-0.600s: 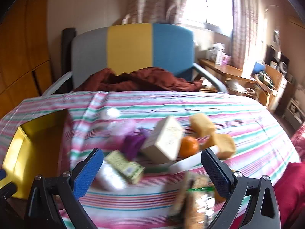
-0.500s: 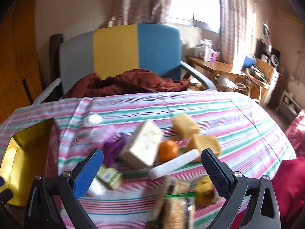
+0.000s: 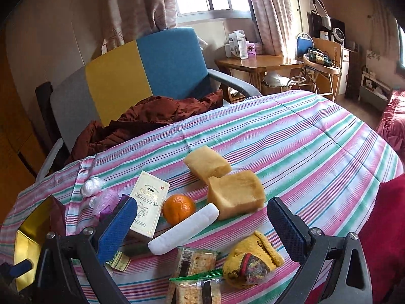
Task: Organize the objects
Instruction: 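Grasp the plastic-wrapped white bundle with the left gripper, then carry the white bundle toward the gold tray with the left gripper while the right gripper grasps the cracker packet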
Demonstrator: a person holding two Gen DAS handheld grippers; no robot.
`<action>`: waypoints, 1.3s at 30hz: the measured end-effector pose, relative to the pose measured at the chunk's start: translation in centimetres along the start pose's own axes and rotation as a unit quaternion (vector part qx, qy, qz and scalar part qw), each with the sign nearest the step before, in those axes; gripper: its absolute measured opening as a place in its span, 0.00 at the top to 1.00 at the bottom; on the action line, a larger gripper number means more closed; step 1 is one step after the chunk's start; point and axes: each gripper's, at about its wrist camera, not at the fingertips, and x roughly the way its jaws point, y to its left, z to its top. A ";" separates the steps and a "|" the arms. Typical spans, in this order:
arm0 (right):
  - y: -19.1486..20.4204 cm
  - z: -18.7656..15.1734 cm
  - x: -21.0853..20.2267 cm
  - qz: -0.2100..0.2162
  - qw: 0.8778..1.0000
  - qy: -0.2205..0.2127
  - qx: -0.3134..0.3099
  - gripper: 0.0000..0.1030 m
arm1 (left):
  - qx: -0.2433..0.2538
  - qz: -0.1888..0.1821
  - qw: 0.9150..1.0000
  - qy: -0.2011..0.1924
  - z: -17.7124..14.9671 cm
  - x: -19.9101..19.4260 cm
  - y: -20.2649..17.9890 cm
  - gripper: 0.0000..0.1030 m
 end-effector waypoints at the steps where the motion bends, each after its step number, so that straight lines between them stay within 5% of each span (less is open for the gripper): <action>1: -0.2 0.0 -0.1 0.004 1.000 0.000 0.004 0.00 | 0.015 -0.001 1.000 0.010 0.3 0.9 -0.6 0.21; 13: -1.3 0.0 0.4 0.037 0.998 0.016 0.046 0.00 | 0.025 0.002 0.995 0.099 1.7 8.7 -0.9 0.20; 16: -1.2 0.0 0.7 0.040 0.998 0.023 0.043 0.00 | 0.014 0.001 0.995 0.102 1.7 9.3 -0.8 0.33; 27: -1.4 -0.3 1.3 0.045 0.997 0.047 0.049 0.00 | -0.027 -0.028 0.999 0.035 -0.1 5.3 -1.0 0.39; 39: 1.1 -5.5 0.1 0.009 0.984 0.175 -0.033 0.01 | -0.066 -0.060 0.995 -0.039 -2.1 -1.0 1.4 0.39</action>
